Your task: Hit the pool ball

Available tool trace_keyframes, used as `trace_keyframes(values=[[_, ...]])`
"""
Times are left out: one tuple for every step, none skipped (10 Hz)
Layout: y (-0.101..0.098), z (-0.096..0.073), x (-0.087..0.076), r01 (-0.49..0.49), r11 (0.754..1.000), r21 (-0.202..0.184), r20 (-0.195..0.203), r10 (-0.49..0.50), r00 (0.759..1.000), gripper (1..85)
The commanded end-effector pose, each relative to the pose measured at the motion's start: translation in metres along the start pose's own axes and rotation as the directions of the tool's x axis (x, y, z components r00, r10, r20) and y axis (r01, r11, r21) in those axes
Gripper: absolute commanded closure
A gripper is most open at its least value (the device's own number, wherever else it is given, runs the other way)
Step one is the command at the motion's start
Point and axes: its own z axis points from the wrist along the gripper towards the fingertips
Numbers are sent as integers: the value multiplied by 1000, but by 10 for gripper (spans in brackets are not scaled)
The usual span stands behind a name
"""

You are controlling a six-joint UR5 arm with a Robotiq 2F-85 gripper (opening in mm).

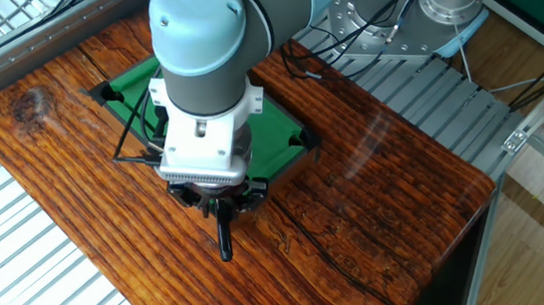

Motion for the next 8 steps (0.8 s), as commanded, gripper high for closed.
trace_keyframes(values=[[3,2,-4,7,1000,-23,18,-6,1000,430],[6,4,-7,16,999,-42,37,-15,999,430],[7,4,-9,24,999,-46,47,-22,999,430],[7,3,-11,30,999,-44,56,-28,998,430],[6,3,-13,33,999,-43,62,-30,998,430],[7,3,-13,35,998,-43,64,-32,997,430],[7,3,-14,35,998,-43,66,-32,997,430],[6,3,-14,35,999,-41,66,-32,997,433]])
